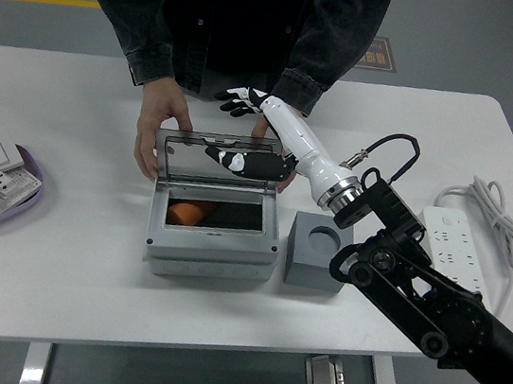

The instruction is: Pick up the cylinder from the cube,place it in the box,flap close box

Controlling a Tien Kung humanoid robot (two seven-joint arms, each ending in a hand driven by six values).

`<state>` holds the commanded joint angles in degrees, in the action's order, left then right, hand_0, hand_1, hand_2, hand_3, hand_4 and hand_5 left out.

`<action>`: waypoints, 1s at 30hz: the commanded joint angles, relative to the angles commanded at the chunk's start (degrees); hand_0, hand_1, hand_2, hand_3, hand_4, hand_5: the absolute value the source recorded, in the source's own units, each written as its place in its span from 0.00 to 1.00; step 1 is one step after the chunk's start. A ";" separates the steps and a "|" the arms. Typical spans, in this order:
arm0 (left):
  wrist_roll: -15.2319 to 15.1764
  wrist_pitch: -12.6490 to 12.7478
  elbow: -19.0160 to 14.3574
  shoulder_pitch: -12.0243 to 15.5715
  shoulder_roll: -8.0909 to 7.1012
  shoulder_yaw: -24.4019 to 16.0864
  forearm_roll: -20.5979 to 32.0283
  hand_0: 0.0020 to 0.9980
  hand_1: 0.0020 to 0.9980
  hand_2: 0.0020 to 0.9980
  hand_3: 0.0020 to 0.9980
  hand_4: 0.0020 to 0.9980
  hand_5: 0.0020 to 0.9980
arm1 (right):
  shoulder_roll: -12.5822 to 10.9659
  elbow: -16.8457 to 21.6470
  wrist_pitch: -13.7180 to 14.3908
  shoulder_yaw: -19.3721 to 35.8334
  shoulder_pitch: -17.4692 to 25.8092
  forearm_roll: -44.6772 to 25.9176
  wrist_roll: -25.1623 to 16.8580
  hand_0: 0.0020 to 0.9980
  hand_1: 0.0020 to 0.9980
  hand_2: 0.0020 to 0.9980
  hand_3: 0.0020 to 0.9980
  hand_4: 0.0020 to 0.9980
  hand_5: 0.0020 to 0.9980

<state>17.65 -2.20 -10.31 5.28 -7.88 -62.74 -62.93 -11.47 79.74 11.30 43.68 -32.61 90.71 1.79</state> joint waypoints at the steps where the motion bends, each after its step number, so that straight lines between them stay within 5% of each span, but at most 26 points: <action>1: 0.02 -0.01 0.00 -0.01 -0.01 0.00 -0.05 0.61 0.62 0.58 0.63 0.67 0.20 | -0.15 -1.19 0.05 -0.74 -0.56 -0.81 -0.04 0.78 0.70 0.71 0.75 0.83 0.27; 5: -0.04 -0.03 0.00 -0.10 -0.02 0.08 -0.01 0.61 0.62 0.58 0.63 0.67 0.20 | -0.68 -3.59 -0.01 -3.84 -1.24 -2.30 0.36 0.78 0.70 0.71 0.75 0.83 0.27; 11: -0.04 -0.07 0.00 -0.04 0.10 0.29 0.07 0.61 0.62 0.58 0.63 0.67 0.20 | -1.37 -1.91 -0.38 -6.34 -0.64 1.20 1.64 0.78 0.71 0.70 0.75 0.83 0.28; 24: 0.04 -0.05 0.00 0.04 0.14 0.14 -0.16 0.61 0.62 0.58 0.63 0.67 0.20 | -3.18 2.16 -0.58 -3.94 -0.14 7.69 2.31 0.79 0.70 0.70 0.75 0.82 0.28; 30: 0.17 -0.09 0.00 0.18 0.16 0.04 -0.41 0.61 0.62 0.58 0.64 0.67 0.20 | -3.01 0.06 -0.12 -2.47 -1.33 6.91 0.74 0.79 0.70 0.70 0.75 0.83 0.28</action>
<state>17.82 -2.29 -10.31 5.46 -7.72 -62.70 -63.34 -14.49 79.80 11.18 41.21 -33.94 97.62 2.53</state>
